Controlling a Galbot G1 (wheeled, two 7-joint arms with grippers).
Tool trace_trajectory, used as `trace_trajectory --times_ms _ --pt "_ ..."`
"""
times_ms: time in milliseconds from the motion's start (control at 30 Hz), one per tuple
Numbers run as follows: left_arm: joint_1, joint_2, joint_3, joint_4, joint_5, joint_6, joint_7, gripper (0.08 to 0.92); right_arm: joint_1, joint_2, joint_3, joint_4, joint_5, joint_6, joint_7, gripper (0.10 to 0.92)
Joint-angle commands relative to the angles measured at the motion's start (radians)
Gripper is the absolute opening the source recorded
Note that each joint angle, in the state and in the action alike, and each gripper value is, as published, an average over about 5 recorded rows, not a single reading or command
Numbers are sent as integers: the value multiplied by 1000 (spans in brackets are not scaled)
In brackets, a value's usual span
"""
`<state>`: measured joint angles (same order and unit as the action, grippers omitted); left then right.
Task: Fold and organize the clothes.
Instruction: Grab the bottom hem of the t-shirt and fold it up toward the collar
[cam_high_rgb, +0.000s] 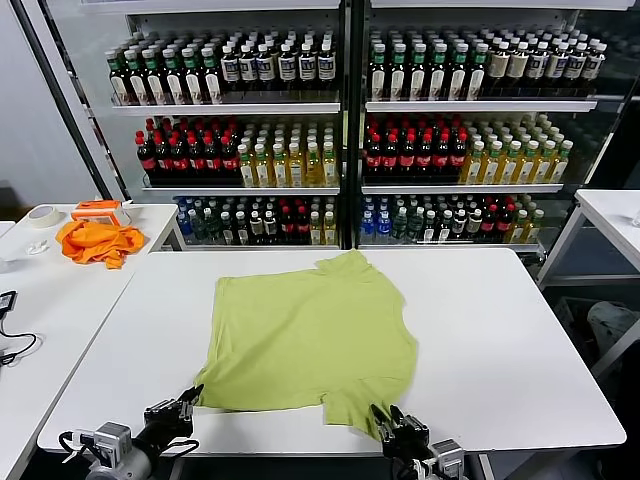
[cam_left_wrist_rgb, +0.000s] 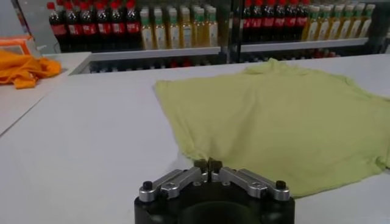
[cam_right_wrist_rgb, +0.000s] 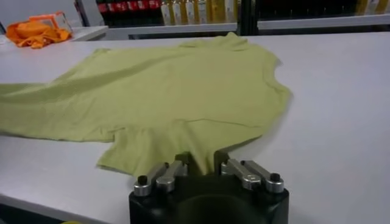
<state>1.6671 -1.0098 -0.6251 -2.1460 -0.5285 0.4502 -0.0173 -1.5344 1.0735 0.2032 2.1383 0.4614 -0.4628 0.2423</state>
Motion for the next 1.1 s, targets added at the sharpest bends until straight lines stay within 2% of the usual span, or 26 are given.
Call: trace_trajectory --times_ms 33,300,800,1100 --pt "1 -1 1 -1 1 0 0 83 -4 3 5 9 -3 1 9 114" --pt "3 2 -7 -8 1 -2 1 83 -7 -4 28 44 13 14 -15 105" --pt "91 27 -36 -63 -9 1 2 83 -230 -124 196 311 61 -25 -8 105" --pt "151 48 -95 -118 2 76 6 83 -306 -113 214 364 57 -35 -3 105"
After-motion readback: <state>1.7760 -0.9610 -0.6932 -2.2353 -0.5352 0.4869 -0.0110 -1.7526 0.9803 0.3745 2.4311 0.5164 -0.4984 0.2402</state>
